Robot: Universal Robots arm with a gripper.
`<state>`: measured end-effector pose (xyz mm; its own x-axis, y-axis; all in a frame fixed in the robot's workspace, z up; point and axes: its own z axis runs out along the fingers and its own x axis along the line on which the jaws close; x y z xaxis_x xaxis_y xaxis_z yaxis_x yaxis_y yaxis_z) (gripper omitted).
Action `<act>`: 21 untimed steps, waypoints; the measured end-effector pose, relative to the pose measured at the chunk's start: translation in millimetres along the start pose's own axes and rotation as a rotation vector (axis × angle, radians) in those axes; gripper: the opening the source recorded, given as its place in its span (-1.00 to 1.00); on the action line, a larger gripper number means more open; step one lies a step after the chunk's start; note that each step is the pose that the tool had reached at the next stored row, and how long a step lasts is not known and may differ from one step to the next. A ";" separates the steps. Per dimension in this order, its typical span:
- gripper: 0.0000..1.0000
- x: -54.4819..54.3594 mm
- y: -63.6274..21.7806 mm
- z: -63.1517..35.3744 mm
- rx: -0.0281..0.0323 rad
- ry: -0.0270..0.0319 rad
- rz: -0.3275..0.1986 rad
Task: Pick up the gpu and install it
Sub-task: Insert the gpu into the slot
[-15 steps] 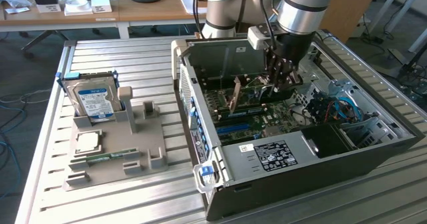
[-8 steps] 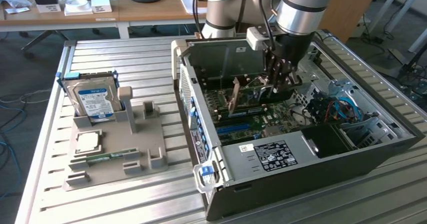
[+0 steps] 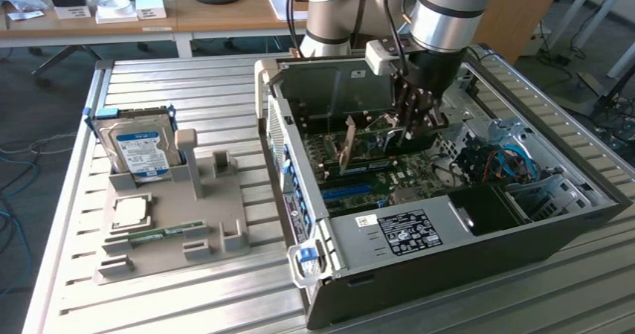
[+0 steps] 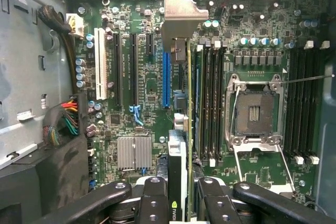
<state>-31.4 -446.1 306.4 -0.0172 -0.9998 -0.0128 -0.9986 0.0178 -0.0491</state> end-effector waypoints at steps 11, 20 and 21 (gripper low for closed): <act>-0.47 -0.1 -6.1 0.3 -0.0410 0.0112 0.000; -0.47 -0.1 -4.6 3.6 -0.0457 0.0117 0.000; -0.47 -0.1 -4.0 4.3 -0.0457 0.0120 0.000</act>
<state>-27.2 -446.1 302.3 -0.0176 -0.9998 -0.0008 -0.9998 0.0176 -0.0034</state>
